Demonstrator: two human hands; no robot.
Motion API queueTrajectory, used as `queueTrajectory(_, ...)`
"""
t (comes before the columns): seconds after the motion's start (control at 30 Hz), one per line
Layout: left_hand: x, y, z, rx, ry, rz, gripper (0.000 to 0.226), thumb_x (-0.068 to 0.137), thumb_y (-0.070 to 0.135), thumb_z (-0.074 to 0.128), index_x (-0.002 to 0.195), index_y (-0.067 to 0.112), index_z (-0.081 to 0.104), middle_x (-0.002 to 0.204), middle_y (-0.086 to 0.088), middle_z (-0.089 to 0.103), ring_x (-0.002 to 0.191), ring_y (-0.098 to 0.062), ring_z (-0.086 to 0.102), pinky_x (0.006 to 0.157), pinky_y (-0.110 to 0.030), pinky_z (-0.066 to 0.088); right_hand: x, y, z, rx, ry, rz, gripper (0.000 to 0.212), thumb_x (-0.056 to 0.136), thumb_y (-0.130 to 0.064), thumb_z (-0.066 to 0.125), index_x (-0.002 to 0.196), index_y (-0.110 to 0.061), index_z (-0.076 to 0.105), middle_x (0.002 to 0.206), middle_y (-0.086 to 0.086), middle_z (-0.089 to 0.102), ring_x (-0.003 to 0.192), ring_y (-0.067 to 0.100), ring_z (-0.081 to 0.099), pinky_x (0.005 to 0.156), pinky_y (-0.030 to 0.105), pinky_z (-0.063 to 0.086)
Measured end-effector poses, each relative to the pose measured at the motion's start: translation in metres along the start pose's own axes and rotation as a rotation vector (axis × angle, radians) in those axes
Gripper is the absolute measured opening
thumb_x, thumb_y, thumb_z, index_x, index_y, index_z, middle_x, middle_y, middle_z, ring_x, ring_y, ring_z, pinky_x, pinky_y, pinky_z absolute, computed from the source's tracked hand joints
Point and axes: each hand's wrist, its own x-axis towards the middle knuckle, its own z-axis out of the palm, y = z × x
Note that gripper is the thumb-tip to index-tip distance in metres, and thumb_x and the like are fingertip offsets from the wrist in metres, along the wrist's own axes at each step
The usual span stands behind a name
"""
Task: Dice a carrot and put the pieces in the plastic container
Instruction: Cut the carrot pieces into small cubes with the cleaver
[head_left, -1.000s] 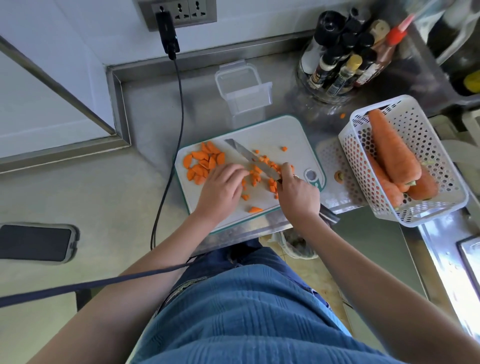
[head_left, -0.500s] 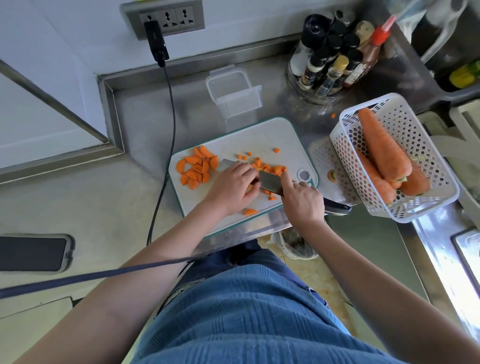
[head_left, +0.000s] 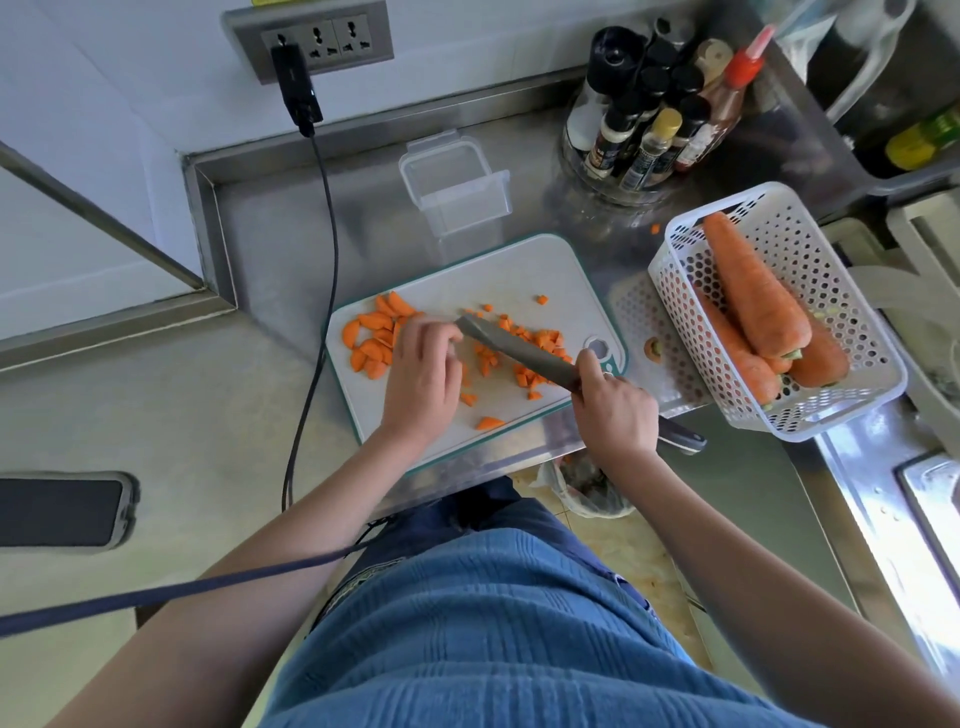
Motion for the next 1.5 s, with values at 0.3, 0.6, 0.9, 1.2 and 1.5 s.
queueTrajectory(0.3, -0.058, -0.017, 0.029, 0.106, -0.518, 0.233, 0.030, 0.085, 0.021, 0.055, 0.107, 0.005, 0.067, 0.097, -0.008, 0.061, 0.096, -0.018, 0.047, 0.076, -0.035, 0.054, -0.003, 0.001, 0.001, 0.131, -0.013, 0.100, 0.017, 0.099, -0.020, 0.040, 0.113, -0.010, 0.042, 0.067, 0.002, 0.049, 0.056, 0.025, 0.048, 0.052, 0.031, 0.038)
queueTrajectory(0.6, -0.050, -0.019, 0.026, 0.055, -0.357, 0.044, 0.017, 0.075, 0.002, 0.074, 0.091, 0.007, 0.073, 0.088, -0.005, 0.064, 0.087, -0.023, 0.059, 0.071, -0.036, 0.054, -0.006, 0.002, 0.003, 0.230, 0.015, 0.176, 0.019, 0.098, -0.023, 0.046, 0.113, -0.012, 0.043, 0.081, 0.009, 0.067, 0.065, 0.029, 0.058, 0.054, 0.030, 0.037)
queueTrajectory(0.9, -0.047, -0.019, 0.018, 0.020, -0.301, -0.020, 0.017, 0.080, 0.012, 0.058, 0.090, 0.004, 0.068, 0.092, -0.006, 0.063, 0.085, -0.024, 0.059, 0.073, -0.036, 0.051, -0.003, 0.003, 0.007, 0.271, 0.020, 0.221, 0.019, 0.097, -0.026, 0.049, 0.110, -0.013, 0.044, 0.080, 0.010, 0.066, 0.070, 0.032, 0.061, 0.054, 0.031, 0.035)
queueTrajectory(1.2, -0.026, -0.027, 0.025, -0.024, -0.330, -0.284, 0.052, 0.084, 0.007, 0.068, 0.132, 0.008, 0.051, 0.116, -0.010, 0.051, 0.095, -0.018, 0.055, 0.088, -0.026, 0.045, 0.006, 0.003, 0.011, 0.561, 0.006, 0.269, 0.016, 0.095, -0.027, 0.054, 0.098, -0.023, 0.039, 0.078, -0.001, 0.058, 0.067, 0.026, 0.056, 0.055, 0.031, 0.039)
queueTrajectory(1.5, 0.026, -0.002, 0.064, -0.079, -0.370, -0.341, 0.038, 0.080, 0.006, 0.070, 0.117, 0.005, 0.062, 0.111, -0.012, 0.058, 0.087, -0.020, 0.060, 0.080, -0.016, 0.038, 0.008, 0.011, 0.011, 0.599, 0.012, 0.344, 0.016, 0.095, -0.028, 0.055, 0.101, -0.021, 0.043, 0.081, 0.001, 0.062, 0.069, 0.027, 0.059, 0.058, 0.035, 0.047)
